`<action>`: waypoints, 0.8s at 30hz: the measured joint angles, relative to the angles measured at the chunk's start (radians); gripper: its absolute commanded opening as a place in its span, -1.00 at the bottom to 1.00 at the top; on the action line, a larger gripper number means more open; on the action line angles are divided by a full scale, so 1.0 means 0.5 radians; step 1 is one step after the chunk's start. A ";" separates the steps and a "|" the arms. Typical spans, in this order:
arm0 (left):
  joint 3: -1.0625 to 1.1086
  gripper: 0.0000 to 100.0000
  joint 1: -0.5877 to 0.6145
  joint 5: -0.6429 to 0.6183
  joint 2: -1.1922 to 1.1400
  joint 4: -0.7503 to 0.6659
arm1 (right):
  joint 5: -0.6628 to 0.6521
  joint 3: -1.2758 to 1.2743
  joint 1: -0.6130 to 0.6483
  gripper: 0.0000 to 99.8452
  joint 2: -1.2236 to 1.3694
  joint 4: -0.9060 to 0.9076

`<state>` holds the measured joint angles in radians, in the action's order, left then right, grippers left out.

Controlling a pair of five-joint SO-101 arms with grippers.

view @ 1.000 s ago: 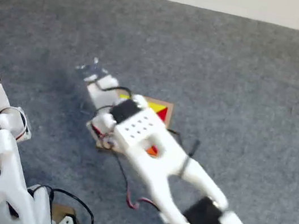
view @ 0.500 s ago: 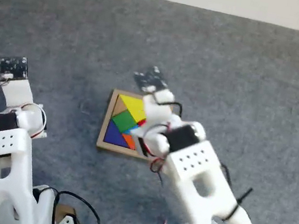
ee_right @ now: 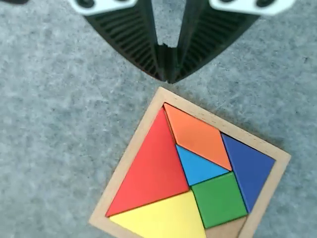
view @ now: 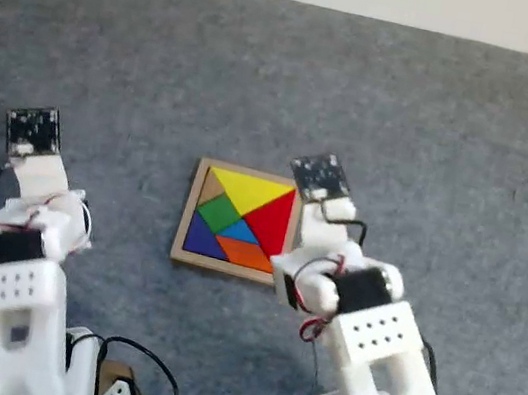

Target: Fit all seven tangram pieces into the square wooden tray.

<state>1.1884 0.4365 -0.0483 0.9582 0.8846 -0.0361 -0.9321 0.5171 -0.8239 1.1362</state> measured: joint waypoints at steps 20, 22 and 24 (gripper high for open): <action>0.678 -0.99 -0.408 0.074 1.611 0.322 | 0.000 -0.687 -0.344 -0.99 -0.985 0.000; 0.703 -0.99 -0.430 0.098 1.633 0.344 | 0.000 -0.786 -0.381 -0.99 -1.129 0.006; 0.706 -0.99 -0.430 0.114 1.633 0.350 | 0.000 -0.884 -0.411 -0.99 -1.289 0.012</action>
<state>1.5413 0.2217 0.0084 1.7745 1.0595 -0.0361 -1.3740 0.3115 -1.4684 1.1423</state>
